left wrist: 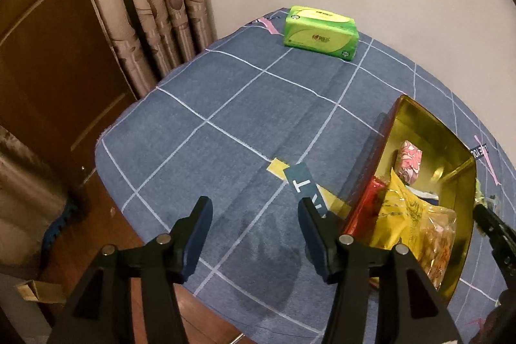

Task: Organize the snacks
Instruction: 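Carry the green stick snack into the tin and open the right tool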

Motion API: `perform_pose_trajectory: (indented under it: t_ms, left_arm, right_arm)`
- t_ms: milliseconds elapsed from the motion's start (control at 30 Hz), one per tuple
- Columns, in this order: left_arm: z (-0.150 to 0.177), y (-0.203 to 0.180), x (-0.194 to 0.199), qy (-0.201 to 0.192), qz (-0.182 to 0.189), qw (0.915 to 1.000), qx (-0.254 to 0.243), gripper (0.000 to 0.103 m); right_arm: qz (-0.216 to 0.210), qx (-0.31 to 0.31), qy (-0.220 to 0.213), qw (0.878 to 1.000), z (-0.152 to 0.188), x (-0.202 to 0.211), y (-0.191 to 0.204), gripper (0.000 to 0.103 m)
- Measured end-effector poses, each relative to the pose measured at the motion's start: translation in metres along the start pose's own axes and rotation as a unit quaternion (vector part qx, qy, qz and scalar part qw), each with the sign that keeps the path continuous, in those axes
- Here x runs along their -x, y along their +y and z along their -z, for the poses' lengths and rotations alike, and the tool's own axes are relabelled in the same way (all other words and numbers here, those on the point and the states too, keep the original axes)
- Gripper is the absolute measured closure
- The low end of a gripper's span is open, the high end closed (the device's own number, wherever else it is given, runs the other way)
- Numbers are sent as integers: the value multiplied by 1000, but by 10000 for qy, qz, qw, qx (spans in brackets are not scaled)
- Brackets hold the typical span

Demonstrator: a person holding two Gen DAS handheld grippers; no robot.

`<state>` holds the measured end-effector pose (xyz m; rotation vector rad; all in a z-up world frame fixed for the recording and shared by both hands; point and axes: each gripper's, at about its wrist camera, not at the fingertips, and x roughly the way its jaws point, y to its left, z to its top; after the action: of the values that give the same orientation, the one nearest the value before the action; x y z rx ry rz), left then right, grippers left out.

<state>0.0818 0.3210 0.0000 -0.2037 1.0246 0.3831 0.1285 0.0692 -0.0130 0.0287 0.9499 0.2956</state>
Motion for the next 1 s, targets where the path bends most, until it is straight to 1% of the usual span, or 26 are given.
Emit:
perform_pose_trajectory:
  t_ms: [233,800,867,1000]
  left_arm:
    - [1,0,-2,39,-32,10000,0,47]
    - [2,-3,-3,32,-53,9999,-110,47]
    - [2,-5,-2,15,-64,9999,-157,47]
    - [3,-7,-3,11,-52,9998,-209,47]
  right_arm:
    - [145,134,17,9998,-3,-11,8,86]
    - [104,137,158,9997,-2,-24,14,84]
    - [62,130,157,9998,-2,-23,13,80]
    - [33,128,135,9998,-1,-20,13,78]
